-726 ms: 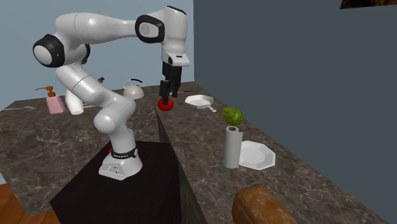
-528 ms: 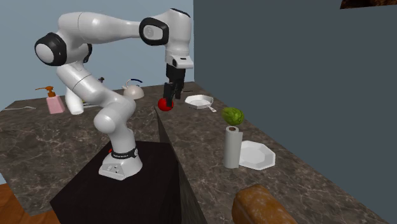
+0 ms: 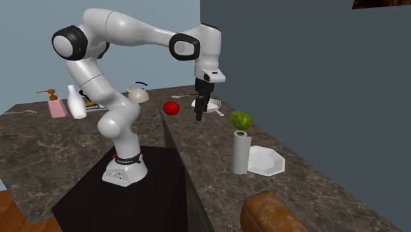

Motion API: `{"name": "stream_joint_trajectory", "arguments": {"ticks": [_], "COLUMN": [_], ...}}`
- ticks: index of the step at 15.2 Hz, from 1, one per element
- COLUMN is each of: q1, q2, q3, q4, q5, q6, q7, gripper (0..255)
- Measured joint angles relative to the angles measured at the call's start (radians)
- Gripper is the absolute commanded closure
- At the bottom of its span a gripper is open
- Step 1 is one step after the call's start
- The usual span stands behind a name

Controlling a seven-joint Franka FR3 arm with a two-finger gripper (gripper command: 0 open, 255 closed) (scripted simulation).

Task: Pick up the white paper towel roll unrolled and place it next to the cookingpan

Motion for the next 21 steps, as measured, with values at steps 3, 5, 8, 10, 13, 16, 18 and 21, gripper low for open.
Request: {"name": "stream_joint_trajectory", "arguments": {"ticks": [3,5,8,10,13,16,18,21], "q1": [0.008,0.014,0.022,0.026,0.035,0.038,0.038,0.039], "q2": [0.103,0.170,0.284,0.366,0.466,0.553,0.570,0.588], "q3": [-0.002,0.000,0.001,0.002,0.009,0.012,0.013,0.014], "q4": [0.046,0.077,0.160,0.207,0.289,0.361,0.353,0.335], "q5": [0.002,0.006,0.012,0.016,0.021,0.025,0.026,0.027], "q6": [0.071,0.115,0.162,0.205,0.236,0.261,0.288,0.323], "q7": [-0.014,-0.018,-0.031,-0.039,-0.044,-0.052,-0.053,-0.052], "gripper": [0,0,0,0,0,0,0,0]}}
